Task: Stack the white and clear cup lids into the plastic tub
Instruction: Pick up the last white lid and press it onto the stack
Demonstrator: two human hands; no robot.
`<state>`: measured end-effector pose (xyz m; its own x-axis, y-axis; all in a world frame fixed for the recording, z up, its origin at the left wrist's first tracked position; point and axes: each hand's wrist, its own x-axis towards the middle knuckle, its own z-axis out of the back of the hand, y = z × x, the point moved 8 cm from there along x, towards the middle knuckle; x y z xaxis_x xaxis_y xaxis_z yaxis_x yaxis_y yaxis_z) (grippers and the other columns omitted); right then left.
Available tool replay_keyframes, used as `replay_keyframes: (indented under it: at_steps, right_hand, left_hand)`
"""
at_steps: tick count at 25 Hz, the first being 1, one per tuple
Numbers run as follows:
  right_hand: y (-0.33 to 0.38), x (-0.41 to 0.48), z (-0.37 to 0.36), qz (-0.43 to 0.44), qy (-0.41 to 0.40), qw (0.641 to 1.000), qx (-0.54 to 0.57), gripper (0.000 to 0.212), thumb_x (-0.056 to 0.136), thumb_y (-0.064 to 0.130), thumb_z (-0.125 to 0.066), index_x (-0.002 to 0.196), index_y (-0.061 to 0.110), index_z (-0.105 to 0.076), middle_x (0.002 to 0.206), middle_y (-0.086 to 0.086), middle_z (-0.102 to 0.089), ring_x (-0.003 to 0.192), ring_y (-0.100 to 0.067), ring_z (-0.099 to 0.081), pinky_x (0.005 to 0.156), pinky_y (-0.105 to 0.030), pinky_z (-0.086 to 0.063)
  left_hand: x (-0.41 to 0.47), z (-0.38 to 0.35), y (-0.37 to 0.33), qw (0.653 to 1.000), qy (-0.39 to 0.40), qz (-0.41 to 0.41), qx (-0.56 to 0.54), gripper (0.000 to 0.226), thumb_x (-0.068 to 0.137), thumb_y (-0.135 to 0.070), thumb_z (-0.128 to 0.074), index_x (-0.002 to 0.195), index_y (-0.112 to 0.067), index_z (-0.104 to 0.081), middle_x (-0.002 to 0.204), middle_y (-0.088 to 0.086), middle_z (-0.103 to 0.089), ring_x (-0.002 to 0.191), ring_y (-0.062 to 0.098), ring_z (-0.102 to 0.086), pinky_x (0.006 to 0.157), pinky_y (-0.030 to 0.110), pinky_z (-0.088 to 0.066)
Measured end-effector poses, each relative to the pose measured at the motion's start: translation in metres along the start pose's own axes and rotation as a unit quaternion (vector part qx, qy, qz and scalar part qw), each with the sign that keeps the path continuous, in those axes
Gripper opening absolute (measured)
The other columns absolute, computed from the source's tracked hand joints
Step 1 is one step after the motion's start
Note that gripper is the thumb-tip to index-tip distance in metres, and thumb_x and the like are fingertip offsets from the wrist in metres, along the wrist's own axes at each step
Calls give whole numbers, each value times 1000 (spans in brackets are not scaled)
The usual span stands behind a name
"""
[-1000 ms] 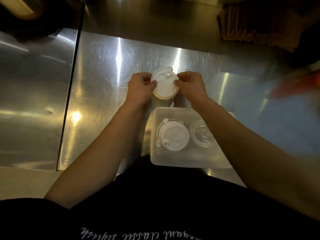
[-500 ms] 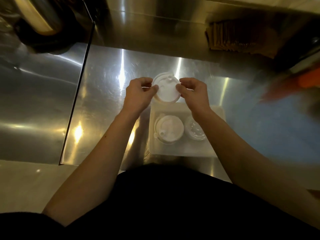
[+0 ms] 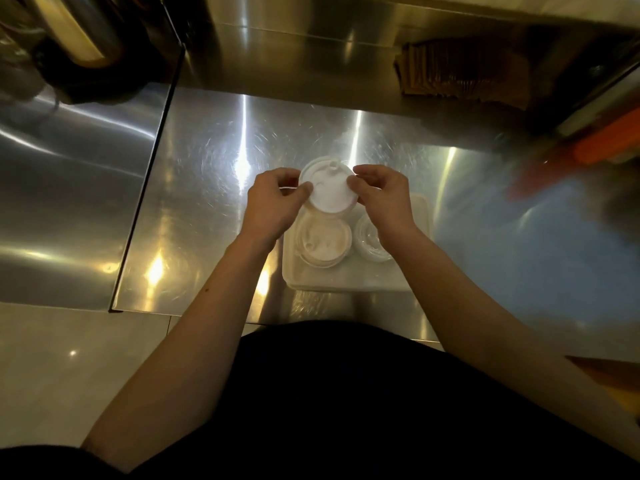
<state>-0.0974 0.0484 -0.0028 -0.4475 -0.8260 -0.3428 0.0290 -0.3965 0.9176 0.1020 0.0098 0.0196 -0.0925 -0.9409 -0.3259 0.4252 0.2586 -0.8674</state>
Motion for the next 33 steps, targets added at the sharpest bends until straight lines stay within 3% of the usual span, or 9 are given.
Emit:
replay_keyframes:
  at_steps: [8, 12, 21, 24, 28, 33]
  right_hand:
    - [-18, -12, 3, -7, 30, 999, -21, 26, 85, 13, -70, 110, 11, -69, 102, -4, -71, 100, -18, -68, 95, -41, -56]
    - [-16, -14, -2, 18, 67, 996, -57, 26, 86, 14, -69, 112, 11, -69, 106, -4, -71, 102, -17, -67, 96, -39, -56]
    - [-2, -13, -25, 92, 170, 973, -123, 26, 88, 9, -67, 113, 7, -69, 112, -8, -71, 103, -16, -67, 96, -28, -53]
    - [8, -11, -34, 125, 208, 957, -157, 25, 90, 10, -64, 114, 8, -70, 114, -5, -71, 102, -12, -65, 91, -19, -52]
    - [16, -8, -44, 167, 260, 929, -206, 23, 92, 10, -62, 113, 10, -70, 113, -1, -71, 101, -8, -65, 93, -17, -51]
    - [15, -9, -56, 191, 321, 898, -233, 24, 90, 8, -61, 113, 10, -69, 112, -3, -71, 103, -13, -66, 98, -25, -51]
  left_hand:
    - [-29, -9, 26, 999, -12, 49, -19, 45, 84, -25, -71, 125, -10, -61, 114, 7, -69, 99, 18, -67, 92, 42, -57]
    - [-50, -14, 39, 995, -41, 76, -41, 43, 83, -25, -72, 123, -10, -63, 107, 7, -69, 88, 16, -67, 90, 44, -58]
    - [-81, -17, 62, 974, -123, 153, -109, 61, 64, -44, -74, 116, -12, -65, 98, 4, -70, 88, 25, -72, 86, 47, -59]
    - [-91, -25, 68, 957, -145, 181, -173, 55, 72, -36, -76, 116, -8, -63, 103, 13, -70, 76, 24, -72, 81, 45, -61]
    - [-104, -49, 70, 917, -148, 245, -278, 47, 81, -21, -76, 119, -8, -52, 109, 22, -67, 84, 25, -72, 74, 32, -61]
    - [-113, -66, 62, 865, -144, 301, -374, 59, 85, -19, -73, 131, -4, -39, 96, 8, -58, 95, 26, -66, 74, 29, -60]
